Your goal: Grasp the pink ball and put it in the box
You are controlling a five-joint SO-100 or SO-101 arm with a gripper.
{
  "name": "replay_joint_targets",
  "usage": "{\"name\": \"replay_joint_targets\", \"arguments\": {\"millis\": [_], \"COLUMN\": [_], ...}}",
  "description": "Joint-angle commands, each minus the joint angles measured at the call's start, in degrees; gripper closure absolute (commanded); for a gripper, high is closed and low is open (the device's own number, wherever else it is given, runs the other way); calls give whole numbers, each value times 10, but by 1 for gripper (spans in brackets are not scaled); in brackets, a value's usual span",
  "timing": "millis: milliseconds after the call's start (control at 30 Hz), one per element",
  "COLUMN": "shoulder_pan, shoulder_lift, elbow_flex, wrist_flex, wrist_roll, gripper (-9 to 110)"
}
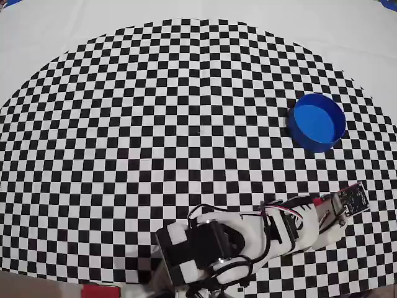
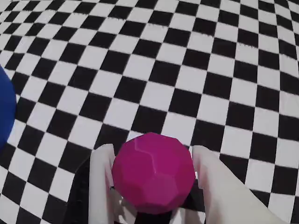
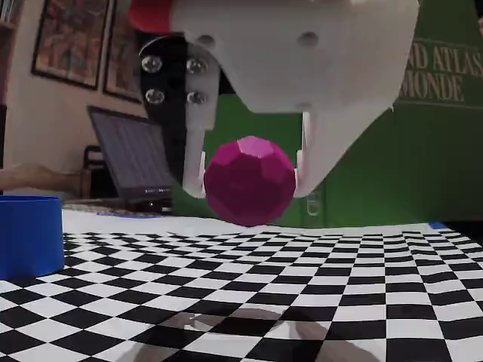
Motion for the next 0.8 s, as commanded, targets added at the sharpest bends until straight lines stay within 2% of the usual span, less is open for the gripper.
{"name": "replay_joint_targets", "arguments": {"millis": [0, 767], "shoulder_pan": [4, 6], "shoulder_lift": [36, 123], "elbow_flex": [-12, -11], "wrist_flex": [-6, -5], "wrist_roll": [-7, -7], "gripper": [101, 101]}}
